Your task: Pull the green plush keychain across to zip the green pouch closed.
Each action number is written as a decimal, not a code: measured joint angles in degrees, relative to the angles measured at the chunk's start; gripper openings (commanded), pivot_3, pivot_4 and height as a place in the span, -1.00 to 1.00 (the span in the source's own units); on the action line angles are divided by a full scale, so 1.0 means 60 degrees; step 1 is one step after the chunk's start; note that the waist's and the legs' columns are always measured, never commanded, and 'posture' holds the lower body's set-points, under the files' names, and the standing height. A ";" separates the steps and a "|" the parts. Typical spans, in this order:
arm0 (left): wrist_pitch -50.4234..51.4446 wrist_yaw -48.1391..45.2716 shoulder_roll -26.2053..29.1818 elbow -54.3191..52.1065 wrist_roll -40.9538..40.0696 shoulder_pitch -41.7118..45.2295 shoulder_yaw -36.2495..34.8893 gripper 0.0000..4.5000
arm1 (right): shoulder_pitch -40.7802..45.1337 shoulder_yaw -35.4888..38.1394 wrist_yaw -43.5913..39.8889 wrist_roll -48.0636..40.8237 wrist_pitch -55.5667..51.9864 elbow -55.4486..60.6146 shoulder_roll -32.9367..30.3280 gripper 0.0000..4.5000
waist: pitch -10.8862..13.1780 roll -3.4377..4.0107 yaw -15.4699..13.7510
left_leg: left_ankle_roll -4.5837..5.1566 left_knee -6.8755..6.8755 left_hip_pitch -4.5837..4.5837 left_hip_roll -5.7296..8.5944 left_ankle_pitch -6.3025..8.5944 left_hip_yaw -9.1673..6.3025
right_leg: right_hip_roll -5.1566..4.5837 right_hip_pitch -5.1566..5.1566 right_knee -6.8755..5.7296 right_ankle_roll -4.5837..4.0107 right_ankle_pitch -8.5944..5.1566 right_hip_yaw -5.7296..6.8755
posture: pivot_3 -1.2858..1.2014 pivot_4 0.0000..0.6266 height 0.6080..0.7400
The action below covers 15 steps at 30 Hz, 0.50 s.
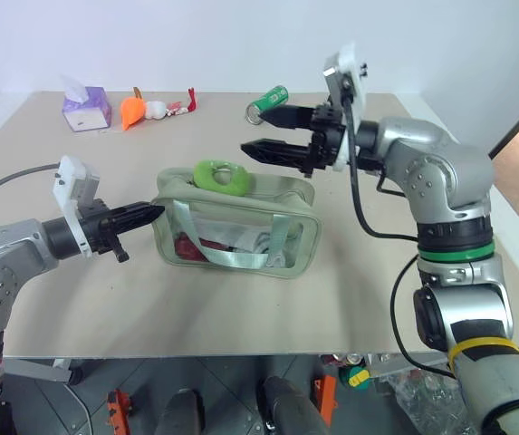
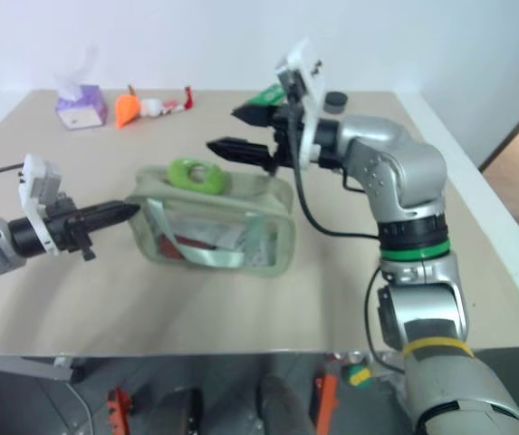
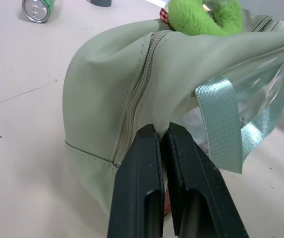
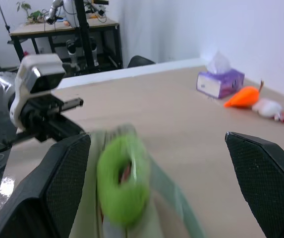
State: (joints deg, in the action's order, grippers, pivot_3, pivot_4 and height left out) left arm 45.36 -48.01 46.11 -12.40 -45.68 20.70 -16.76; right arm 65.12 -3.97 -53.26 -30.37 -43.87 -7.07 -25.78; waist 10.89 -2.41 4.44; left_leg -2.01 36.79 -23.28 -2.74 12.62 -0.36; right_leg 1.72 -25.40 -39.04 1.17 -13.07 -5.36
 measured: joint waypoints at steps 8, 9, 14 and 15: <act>-0.0004 0.0027 -0.0060 -0.0011 0.0000 -0.0002 0.0000 -1.00 | -0.0270 -0.0673 -0.0157 0.0311 -0.0123 0.0407 0.0127 1.00 | 0.0000 0.0000 -0.0004 | 0.0000 0.0002 0.0003 -0.0001 0.0000 -0.0002 | 0.0003 0.0001 0.0000 -0.0002 0.0001 0.0004 | 0.03 -0.52 1.00; -0.0006 0.0030 -0.0062 -0.0013 0.0001 -0.0002 0.0001 -1.00 | -0.0325 -0.0806 -0.0203 0.0375 -0.0116 0.0416 0.0128 1.00 | 0.0000 0.0001 -0.0003 | 0.0000 0.0001 0.0003 -0.0001 0.0000 -0.0002 | 0.0003 0.0001 -0.0001 -0.0002 0.0001 0.0004 | 0.03 -0.52 1.00; -0.0011 0.0042 -0.0096 -0.0017 0.0002 -0.0004 0.0000 -1.00 | -0.0500 -0.1514 -0.0205 0.1230 0.0539 0.0376 0.0140 1.00 | 0.0000 0.0000 -0.0004 | 0.0000 0.0003 0.0003 -0.0001 0.0000 -0.0001 | 0.0001 0.0001 -0.0001 -0.0002 0.0002 0.0004 | 0.03 -0.52 1.00; -0.0012 0.0042 -0.0099 -0.0019 0.0002 -0.0004 0.0000 -1.00 | -0.0517 -0.1604 -0.0182 0.1368 0.0640 0.0349 0.0172 1.00 | 0.0000 0.0000 -0.0003 | 0.0000 0.0003 0.0003 -0.0001 -0.0001 -0.0002 | 0.0002 0.0001 -0.0001 -0.0003 0.0002 0.0004 | 0.03 -0.52 1.00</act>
State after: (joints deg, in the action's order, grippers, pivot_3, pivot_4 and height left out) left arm 45.29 -47.75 45.52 -12.51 -45.67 20.68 -16.76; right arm 62.01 -13.59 -54.35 -22.16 -40.03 -4.97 -24.74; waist 10.89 -2.41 4.42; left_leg -2.01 36.81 -23.27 -2.74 12.62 -0.37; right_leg 1.73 -25.40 -39.05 1.15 -13.06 -5.34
